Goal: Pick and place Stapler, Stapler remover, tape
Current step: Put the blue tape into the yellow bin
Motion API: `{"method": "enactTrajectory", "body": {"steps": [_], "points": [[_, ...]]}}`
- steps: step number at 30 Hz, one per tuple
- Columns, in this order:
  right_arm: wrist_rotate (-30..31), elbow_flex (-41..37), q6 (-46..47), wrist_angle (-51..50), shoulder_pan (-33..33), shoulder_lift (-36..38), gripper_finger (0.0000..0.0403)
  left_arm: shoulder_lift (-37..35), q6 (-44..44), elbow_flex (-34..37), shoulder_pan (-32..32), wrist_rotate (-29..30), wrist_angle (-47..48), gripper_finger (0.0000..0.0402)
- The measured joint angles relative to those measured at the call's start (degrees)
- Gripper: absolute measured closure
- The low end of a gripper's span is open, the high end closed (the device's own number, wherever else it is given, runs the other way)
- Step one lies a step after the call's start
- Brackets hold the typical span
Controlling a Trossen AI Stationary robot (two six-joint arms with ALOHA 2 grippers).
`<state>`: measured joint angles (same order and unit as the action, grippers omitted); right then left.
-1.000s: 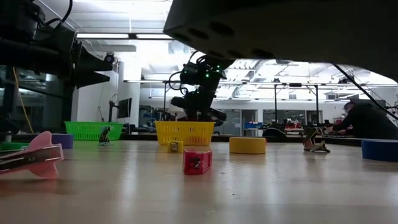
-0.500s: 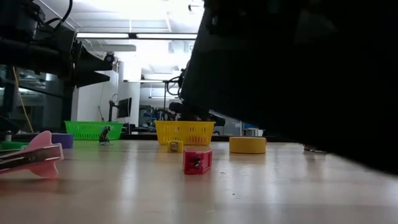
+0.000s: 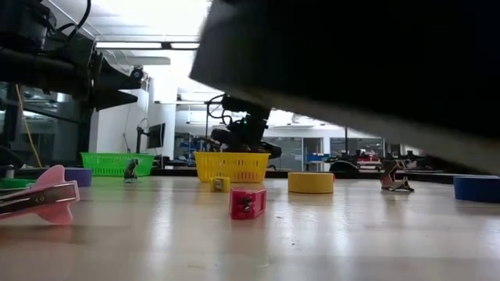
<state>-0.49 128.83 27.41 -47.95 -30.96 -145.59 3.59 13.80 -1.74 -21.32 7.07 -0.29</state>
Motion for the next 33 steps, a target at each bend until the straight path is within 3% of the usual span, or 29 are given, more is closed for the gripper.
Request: {"method": "enactTrajectory", "body": {"steps": [8, 11, 33], "points": [[-2.62, 1.62, -1.29, 1.18, -0.55, 0.01, 0.0383, 0.00, 0.00, 0.00, -0.02, 0.00, 0.00, 0.0133], [-3.20, 1.75, -1.89, 1.38, -0.59, 0.02, 0.0397, -0.01, 0.00, 0.01, -0.02, 0.02, 0.01, 0.0133], [-4.22, 1.75, 2.67, 2.55, -0.11, 0.02, 0.0232, -0.01, 0.00, -0.01, 0.00, 0.00, 0.01, 0.0133]]}}
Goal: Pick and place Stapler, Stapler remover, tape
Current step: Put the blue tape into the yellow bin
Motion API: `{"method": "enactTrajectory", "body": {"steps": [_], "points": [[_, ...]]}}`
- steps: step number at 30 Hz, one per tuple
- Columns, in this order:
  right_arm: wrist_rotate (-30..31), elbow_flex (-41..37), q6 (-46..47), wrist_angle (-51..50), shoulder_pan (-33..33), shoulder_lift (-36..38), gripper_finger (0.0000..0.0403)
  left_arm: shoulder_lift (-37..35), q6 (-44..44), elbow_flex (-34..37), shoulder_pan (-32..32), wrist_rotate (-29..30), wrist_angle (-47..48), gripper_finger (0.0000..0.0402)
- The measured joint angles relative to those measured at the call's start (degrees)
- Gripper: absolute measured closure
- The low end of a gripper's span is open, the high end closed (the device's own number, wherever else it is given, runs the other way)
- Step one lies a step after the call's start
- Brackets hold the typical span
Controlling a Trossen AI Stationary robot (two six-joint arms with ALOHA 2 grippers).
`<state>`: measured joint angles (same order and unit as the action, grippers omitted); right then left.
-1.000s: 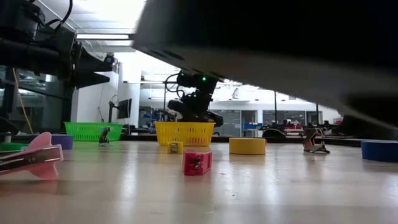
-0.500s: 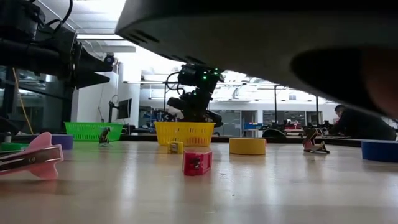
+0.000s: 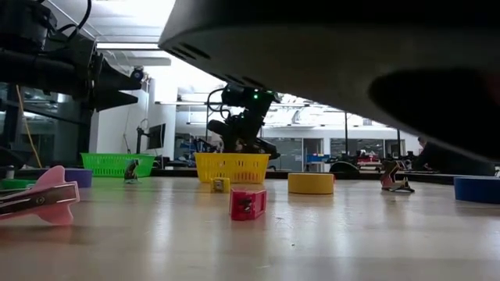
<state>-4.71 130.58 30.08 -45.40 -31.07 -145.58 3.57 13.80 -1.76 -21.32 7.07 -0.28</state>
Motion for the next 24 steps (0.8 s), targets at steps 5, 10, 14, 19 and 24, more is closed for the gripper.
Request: {"method": "enactTrajectory", "body": {"steps": [5, 10, 14, 19, 24], "points": [[-0.40, 1.15, -0.64, -0.40, 0.05, 0.00, 0.0226, 0.01, 0.00, 0.02, 0.00, 0.00, 0.00, 0.0133], [-1.66, 3.50, -3.21, -0.88, 0.77, 0.00, 0.0226, 0.00, -0.01, 0.01, -0.01, 0.00, -0.02, 0.0133], [0.23, 4.48, -6.38, -1.23, 2.25, 0.02, 0.0226, 0.00, -0.01, 0.01, -0.01, 0.00, -0.01, 0.0133], [3.83, 4.46, -6.68, -0.43, 3.44, 0.02, 0.0226, 0.00, -0.02, 0.00, 0.00, 0.00, 0.00, 0.0133], [4.08, 4.46, -2.57, 1.38, 3.13, 0.02, 0.0226, 0.02, 0.00, 0.00, -0.02, 0.00, 0.00, 0.0133]]}}
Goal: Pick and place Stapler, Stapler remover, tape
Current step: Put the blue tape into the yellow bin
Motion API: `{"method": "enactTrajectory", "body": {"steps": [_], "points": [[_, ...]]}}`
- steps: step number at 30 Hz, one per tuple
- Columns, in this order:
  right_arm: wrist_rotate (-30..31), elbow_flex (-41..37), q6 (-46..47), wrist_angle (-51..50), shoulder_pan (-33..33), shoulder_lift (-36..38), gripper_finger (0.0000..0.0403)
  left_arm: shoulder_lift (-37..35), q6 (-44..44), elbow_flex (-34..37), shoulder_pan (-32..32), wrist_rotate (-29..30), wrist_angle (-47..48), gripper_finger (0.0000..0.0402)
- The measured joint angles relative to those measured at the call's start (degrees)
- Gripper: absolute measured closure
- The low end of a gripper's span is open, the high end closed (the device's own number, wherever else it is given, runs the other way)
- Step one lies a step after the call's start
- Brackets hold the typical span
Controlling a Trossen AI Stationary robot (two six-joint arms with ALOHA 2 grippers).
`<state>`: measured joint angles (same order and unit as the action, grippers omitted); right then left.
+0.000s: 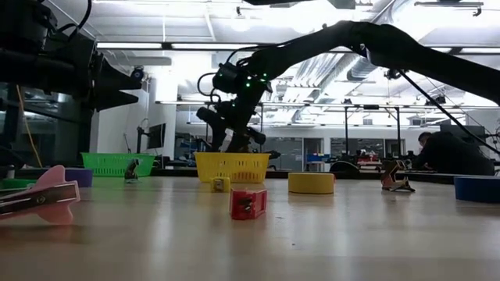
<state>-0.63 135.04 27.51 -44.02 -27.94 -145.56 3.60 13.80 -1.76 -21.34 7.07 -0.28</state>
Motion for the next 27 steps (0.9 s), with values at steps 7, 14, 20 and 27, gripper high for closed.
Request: {"method": "enactTrajectory", "body": {"steps": [7, 14, 20, 27], "points": [[-5.02, -0.13, 6.89, 5.34, 0.10, 0.00, 0.0226, 0.00, 0.00, 0.00, 0.01, 0.00, 0.00, 0.0133], [-3.73, -0.26, 8.38, 4.39, 0.57, 0.00, 0.0227, -0.02, 0.00, 0.00, 0.01, 0.00, 0.00, 0.0133], [-6.87, -0.18, 7.91, 3.03, 0.85, 0.00, 0.0227, 0.00, 0.00, 0.00, 0.00, 0.00, -0.02, 0.0133], [-8.20, -0.06, 3.54, -4.85, 0.74, 1.91, 0.0227, -0.02, 0.00, 0.00, 0.01, 0.00, 0.00, 0.0133]]}}
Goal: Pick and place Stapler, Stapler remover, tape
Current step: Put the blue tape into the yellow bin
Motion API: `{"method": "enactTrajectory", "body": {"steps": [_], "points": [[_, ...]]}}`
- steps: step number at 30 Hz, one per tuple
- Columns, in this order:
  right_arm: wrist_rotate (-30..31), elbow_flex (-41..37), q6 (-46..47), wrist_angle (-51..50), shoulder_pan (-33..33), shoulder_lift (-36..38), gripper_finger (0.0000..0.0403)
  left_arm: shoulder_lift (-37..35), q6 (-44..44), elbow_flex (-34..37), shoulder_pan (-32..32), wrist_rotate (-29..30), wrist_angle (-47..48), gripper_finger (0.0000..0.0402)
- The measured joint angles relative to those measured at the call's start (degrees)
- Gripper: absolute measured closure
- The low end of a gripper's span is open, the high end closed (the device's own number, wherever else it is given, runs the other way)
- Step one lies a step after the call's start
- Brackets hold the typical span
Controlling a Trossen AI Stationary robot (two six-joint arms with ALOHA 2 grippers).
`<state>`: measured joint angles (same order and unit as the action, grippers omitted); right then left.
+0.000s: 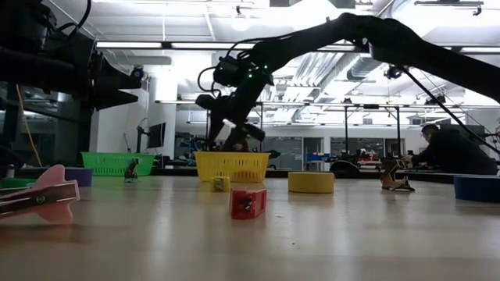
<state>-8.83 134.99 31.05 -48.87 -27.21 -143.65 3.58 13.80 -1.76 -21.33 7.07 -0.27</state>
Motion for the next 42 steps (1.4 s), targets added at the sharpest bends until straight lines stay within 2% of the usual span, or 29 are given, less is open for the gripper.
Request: {"method": "enactTrajectory", "body": {"steps": [7, 13, 18, 22, 36, 42], "points": [[5.09, -0.01, -6.84, -5.74, -0.88, 0.94, 0.0227, 0.00, -0.01, 0.00, -0.01, -0.07, 0.00, 0.0133], [10.11, 0.00, -5.77, -6.32, -2.04, 1.00, 0.0227, 0.02, -0.02, 0.00, -0.01, -0.07, 0.00, 0.0133], [9.68, 0.01, -5.21, -6.10, -2.70, 0.12, 0.0227, 0.01, -0.02, 0.01, 0.00, -0.06, -0.02, 0.0133], [6.86, 0.01, -2.95, -4.46, -2.96, -1.36, 0.0227, 0.00, 0.00, 0.02, 0.00, -0.05, 0.00, 0.0133], [6.72, -0.66, -2.52, -3.09, -3.80, -2.24, 0.0227, 0.00, -0.01, 0.00, -0.01, -0.04, 0.00, 0.0133], [7.87, -0.25, -7.61, -10.47, -3.17, 3.30, 0.0227, 0.01, -0.01, 0.02, -0.02, -0.08, 0.00, 0.0133]]}}
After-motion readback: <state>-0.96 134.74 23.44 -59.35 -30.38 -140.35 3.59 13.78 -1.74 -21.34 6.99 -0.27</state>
